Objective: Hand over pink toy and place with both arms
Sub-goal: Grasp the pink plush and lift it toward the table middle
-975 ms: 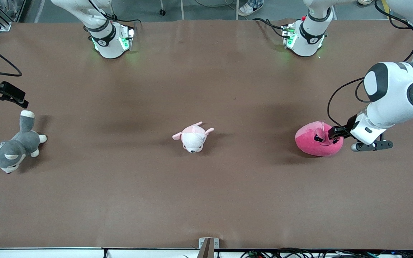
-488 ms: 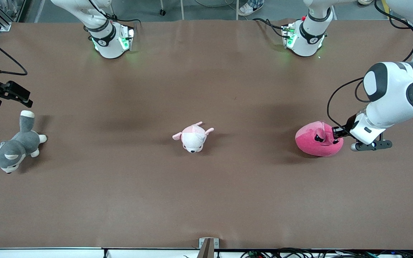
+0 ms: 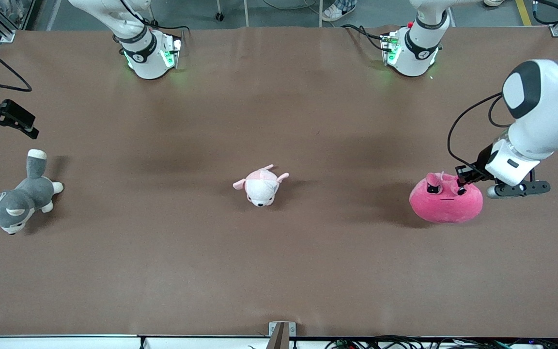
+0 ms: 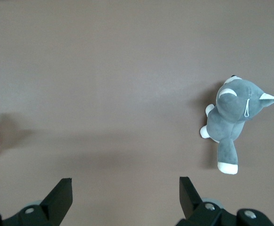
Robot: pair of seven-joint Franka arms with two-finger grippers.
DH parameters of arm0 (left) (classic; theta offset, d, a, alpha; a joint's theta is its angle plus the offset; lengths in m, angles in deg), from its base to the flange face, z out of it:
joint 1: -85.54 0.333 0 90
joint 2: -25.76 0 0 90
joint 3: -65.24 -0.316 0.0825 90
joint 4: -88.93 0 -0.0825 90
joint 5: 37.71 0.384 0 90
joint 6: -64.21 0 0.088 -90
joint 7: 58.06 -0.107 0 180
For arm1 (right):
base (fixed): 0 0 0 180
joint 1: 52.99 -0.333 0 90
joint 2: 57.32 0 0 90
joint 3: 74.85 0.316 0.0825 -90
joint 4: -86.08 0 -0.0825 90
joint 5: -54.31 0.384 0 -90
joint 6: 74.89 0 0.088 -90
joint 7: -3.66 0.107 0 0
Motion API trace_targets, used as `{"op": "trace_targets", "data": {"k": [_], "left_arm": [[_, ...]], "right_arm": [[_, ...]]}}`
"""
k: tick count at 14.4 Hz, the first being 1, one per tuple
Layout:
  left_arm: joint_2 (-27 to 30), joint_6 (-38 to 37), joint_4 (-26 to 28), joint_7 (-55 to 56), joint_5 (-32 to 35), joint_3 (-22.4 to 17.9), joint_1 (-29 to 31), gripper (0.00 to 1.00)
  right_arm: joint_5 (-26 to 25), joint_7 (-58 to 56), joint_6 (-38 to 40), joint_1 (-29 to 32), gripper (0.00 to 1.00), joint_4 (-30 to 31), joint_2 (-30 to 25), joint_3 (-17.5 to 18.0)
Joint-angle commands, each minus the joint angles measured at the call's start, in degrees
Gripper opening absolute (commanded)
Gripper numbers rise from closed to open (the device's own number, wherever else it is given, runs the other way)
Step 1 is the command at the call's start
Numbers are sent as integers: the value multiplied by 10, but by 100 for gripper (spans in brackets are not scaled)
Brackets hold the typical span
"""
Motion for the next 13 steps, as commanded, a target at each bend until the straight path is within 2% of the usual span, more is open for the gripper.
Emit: {"op": "trace_targets", "data": {"k": [1,3,8,9,13], "left_arm": [[-6,-81,-83,73,-19,46,-2,1],[-8,-113,-120,154,-19,104,-4,1],[-19,-116,-185,306,-20,224,-25,0],[-39,-116,-212,355,-20,239,-43,0],[-128,-110,-323,540,-18,240,-134,0]], "right_arm": [[-7,3,9,1,100,0,-8,0],[-7,2,8,-1,100,-3,-7,0],[-5,0,8,0,100,-7,-5,0],[-4,0,8,-2,100,-7,-1,0],[0,-4,17,-5,100,-6,5,1]]}}
